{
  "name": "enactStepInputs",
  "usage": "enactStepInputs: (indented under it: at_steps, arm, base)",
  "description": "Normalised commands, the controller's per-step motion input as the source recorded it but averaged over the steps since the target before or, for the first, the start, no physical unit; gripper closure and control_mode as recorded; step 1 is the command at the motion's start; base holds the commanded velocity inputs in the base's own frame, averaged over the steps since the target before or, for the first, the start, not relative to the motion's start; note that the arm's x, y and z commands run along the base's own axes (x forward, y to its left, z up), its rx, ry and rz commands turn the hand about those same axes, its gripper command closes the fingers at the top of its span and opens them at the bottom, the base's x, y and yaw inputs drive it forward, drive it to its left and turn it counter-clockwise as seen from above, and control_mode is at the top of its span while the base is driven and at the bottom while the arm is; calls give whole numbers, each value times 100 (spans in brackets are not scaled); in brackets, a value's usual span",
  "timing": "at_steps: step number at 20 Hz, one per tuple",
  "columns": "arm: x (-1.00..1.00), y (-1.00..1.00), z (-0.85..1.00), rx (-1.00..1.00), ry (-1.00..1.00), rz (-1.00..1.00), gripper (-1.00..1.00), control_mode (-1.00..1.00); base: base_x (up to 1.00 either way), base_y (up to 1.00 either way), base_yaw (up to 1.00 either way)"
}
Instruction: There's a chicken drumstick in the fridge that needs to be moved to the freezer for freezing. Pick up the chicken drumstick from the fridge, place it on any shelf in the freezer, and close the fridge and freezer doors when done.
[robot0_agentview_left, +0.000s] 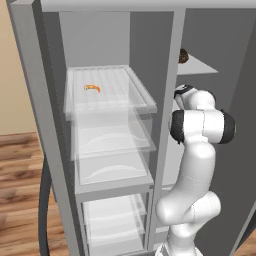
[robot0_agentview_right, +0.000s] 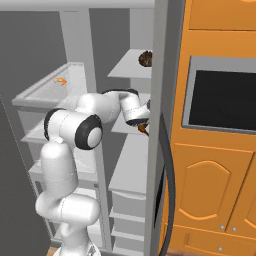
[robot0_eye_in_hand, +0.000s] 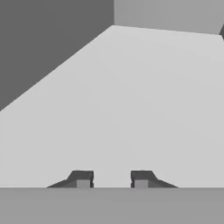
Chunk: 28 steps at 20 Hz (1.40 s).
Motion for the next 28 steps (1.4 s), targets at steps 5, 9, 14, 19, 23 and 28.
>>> enactStepInputs:
  at_steps: [5,9,14,19,23,28]
  arm:
    - [47,-9,0,2,0,0,100,-100]
    - [45,-9,-1,2,0,0,100,-100]
    - [27,0,-12,0,-4,0,100,-100]
    - [-27,7,12,0,-5,0,100,-100]
    - [-28,28,50,0,-4,0,100,-100]
    - [-36,38,31,-3,-2,0,100,-100]
  base:
    - [0,0,0]
    - [0,0,0]
    - [0,0,0]
    - [0,0,0]
    - [0,0,0]
    - [0,0,0]
